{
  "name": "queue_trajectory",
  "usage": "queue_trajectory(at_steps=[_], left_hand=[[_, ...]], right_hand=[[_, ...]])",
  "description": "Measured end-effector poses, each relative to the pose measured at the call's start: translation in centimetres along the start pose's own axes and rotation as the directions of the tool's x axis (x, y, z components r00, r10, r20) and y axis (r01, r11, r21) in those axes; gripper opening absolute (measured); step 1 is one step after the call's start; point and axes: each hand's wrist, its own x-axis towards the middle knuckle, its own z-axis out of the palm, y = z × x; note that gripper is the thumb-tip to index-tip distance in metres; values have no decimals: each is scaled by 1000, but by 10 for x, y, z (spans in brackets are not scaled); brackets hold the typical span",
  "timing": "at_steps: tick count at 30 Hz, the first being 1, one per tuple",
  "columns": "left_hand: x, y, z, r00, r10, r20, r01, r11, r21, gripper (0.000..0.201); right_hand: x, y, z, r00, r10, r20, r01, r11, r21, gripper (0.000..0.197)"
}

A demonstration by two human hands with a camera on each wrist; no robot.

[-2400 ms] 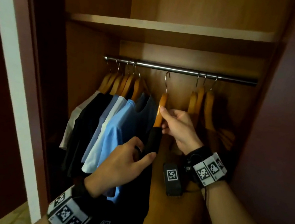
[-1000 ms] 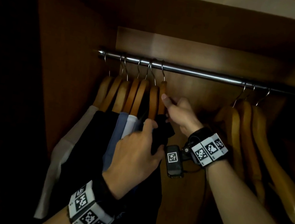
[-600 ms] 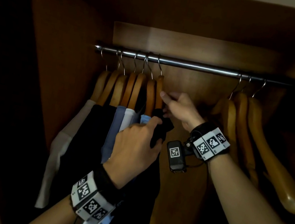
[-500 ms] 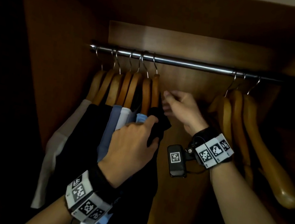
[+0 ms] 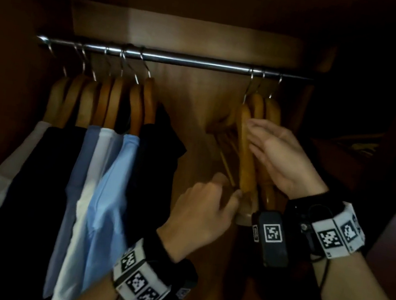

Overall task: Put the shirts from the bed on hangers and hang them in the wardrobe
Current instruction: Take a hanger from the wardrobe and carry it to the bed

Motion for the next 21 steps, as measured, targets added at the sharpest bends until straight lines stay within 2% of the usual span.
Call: queue_trajectory(at_steps=[3, 6, 8, 12, 15, 17, 21], left_hand=[[10, 2, 32, 992, -38, 121, 67, 966, -249, 42], [18, -1, 52, 986, -53, 157, 120, 881, -457, 36], [23, -6, 61, 985, -51, 166, 138, 809, -572, 35], [24, -10, 66, 982, -46, 183, 171, 622, -764, 31], [19, -12, 63, 988, -21, 152, 139, 535, -833, 24], [16, -14, 63, 992, -8, 123, 109, 518, -848, 25], [6, -16, 59, 997, 0, 76, 64, 537, -841, 42]], right_hand=[[-14, -1, -8, 993, 81, 90, -85, 995, 41, 29], [-22, 2, -13, 986, 119, 114, -121, 993, 9, 17], [-23, 4, -14, 985, 124, 121, -125, 992, 5, 15], [-22, 11, -13, 987, 106, 125, -107, 994, 7, 27], [-20, 18, -9, 990, 93, 109, -95, 995, 17, 25], [-17, 20, -6, 993, 80, 90, -80, 997, 3, 36], [-11, 22, -1, 992, 83, 94, -86, 996, 24, 63]])
